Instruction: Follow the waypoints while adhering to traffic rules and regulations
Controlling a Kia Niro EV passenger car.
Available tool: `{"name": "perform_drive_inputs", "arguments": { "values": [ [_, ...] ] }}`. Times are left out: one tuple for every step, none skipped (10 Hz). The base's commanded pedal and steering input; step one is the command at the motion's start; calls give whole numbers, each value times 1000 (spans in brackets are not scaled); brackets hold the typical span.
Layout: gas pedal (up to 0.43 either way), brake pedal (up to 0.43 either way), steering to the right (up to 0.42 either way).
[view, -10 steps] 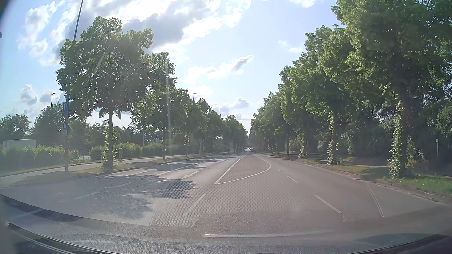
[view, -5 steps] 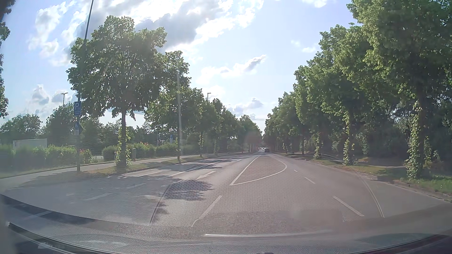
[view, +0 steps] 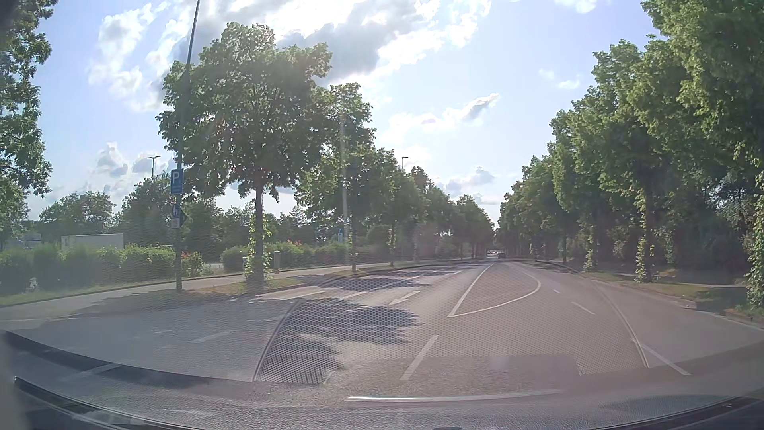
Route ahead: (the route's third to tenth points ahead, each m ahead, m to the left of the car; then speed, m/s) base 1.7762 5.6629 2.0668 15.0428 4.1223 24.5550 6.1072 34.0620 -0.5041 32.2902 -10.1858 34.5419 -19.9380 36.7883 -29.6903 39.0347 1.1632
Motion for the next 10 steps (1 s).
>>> {"name": "perform_drive_inputs", "arguments": {
  "values": [
    [130,12,-964],
    [150,12,-963],
    [150,12,-961],
    [150,12,-960],
    [150,12,-957],
    [150,12,-940],
    [150,12,-933],
    [138,12,-932],
    [138,12,-931],
    [130,12,-931]
  ]
}}
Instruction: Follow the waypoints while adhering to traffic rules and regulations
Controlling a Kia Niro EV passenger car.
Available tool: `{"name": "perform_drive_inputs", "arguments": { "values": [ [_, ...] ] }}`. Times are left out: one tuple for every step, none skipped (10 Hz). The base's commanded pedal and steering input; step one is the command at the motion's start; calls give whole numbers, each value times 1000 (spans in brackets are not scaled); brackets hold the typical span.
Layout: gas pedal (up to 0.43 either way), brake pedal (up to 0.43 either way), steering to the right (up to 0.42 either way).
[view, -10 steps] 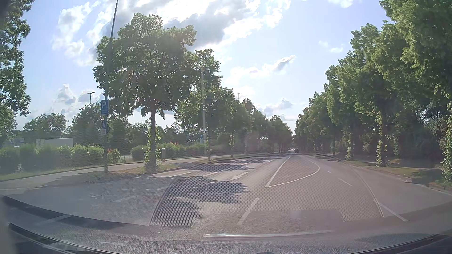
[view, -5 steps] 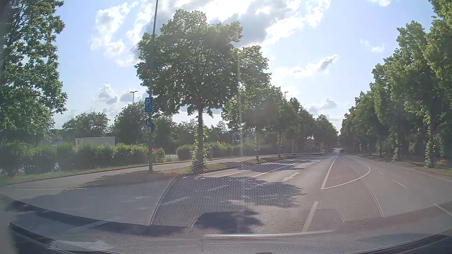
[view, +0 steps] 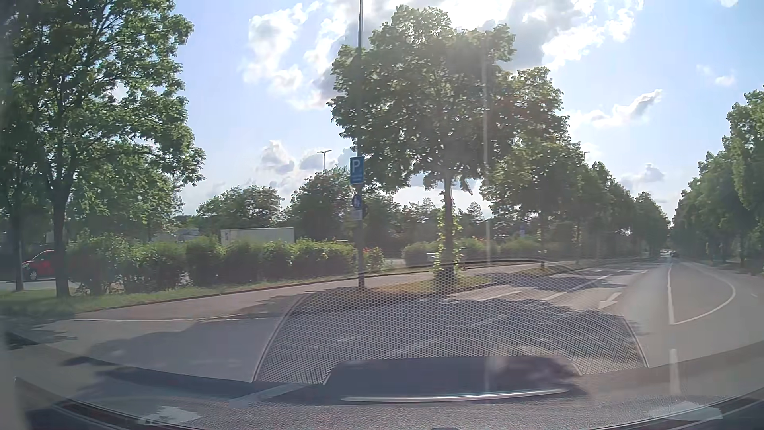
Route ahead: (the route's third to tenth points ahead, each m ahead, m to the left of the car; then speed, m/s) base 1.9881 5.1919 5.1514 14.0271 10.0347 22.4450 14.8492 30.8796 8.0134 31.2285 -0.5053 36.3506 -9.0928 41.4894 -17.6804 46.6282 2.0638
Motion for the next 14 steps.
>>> {"name": "perform_drive_inputs", "arguments": {
  "values": [
    [110,12,-930],
    [79,18,-925],
    [47,18,-915],
    [47,12,-905],
    [47,12,-894],
    [47,12,-875],
    [39,12,-852],
    [39,12,-829],
    [39,12,-815],
    [39,18,-803],
    [39,12,-778],
    [47,12,-739],
    [59,12,-703],
    [59,12,-667]
  ]
}}
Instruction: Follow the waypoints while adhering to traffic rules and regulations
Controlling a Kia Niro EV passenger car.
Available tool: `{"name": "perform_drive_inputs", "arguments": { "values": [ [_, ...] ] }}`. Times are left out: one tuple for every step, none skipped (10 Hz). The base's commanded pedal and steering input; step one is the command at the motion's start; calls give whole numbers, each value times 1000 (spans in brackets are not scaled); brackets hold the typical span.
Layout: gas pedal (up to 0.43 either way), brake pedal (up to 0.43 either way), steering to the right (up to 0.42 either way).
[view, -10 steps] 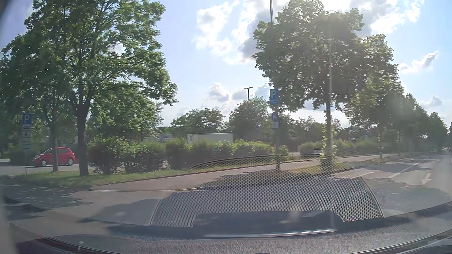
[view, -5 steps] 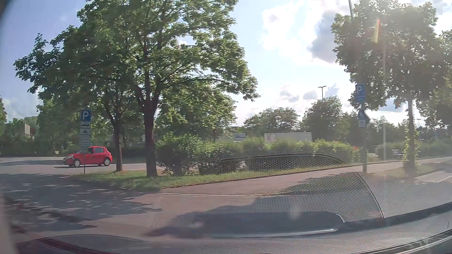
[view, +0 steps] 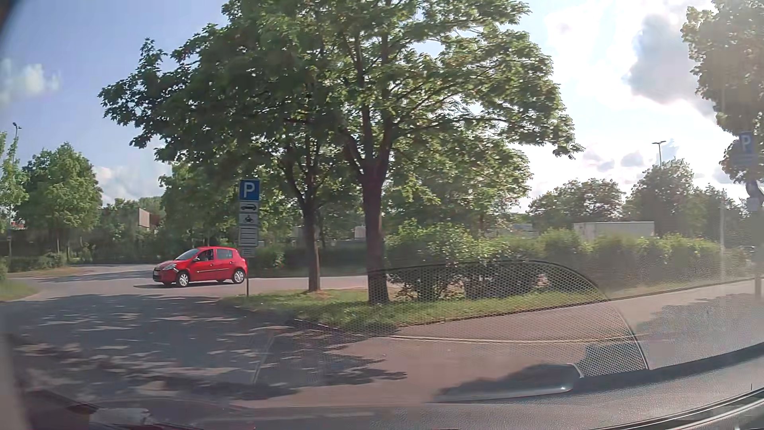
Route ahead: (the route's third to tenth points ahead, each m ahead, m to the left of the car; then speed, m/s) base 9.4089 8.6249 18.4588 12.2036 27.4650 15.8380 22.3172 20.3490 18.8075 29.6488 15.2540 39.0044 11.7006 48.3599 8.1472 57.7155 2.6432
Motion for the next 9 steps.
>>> {"name": "perform_drive_inputs", "arguments": {
  "values": [
    [59,12,-646],
    [59,12,-615],
    [67,12,-580],
    [79,12,-549],
    [87,12,-523],
    [87,12,-488],
    [87,12,-448],
    [87,12,-409],
    [87,12,-364]
  ]
}}
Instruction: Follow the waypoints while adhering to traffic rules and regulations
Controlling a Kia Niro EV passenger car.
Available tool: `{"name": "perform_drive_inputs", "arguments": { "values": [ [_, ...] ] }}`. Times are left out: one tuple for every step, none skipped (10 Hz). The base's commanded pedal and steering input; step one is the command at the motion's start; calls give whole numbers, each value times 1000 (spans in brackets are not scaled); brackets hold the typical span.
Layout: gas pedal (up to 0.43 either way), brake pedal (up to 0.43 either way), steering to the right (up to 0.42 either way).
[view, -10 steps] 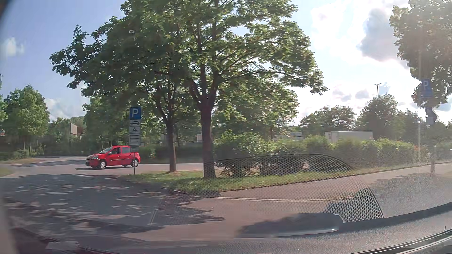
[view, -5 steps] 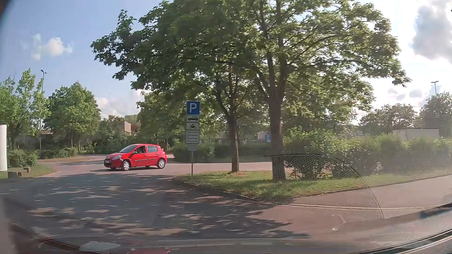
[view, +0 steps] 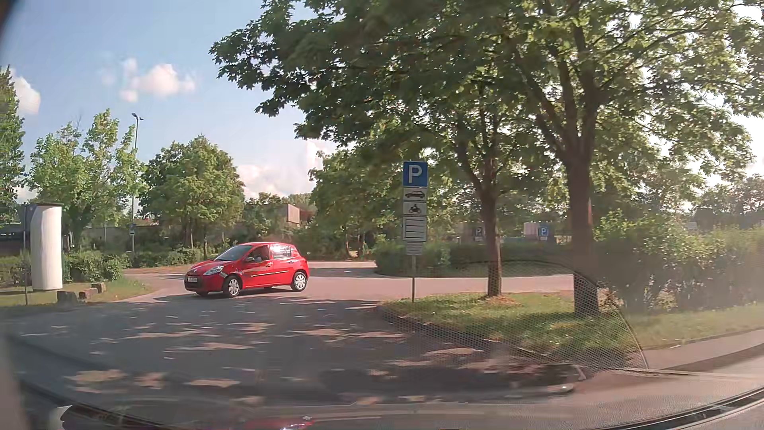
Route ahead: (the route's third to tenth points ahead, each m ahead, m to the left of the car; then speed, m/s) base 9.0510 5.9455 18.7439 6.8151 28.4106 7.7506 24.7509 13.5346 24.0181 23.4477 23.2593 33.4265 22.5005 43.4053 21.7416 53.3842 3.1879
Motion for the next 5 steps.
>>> {"name": "perform_drive_inputs", "arguments": {
  "values": [
    [87,12,-323],
    [87,12,-288],
    [67,12,-242],
    [59,12,-194],
    [47,12,-152]
  ]
}}
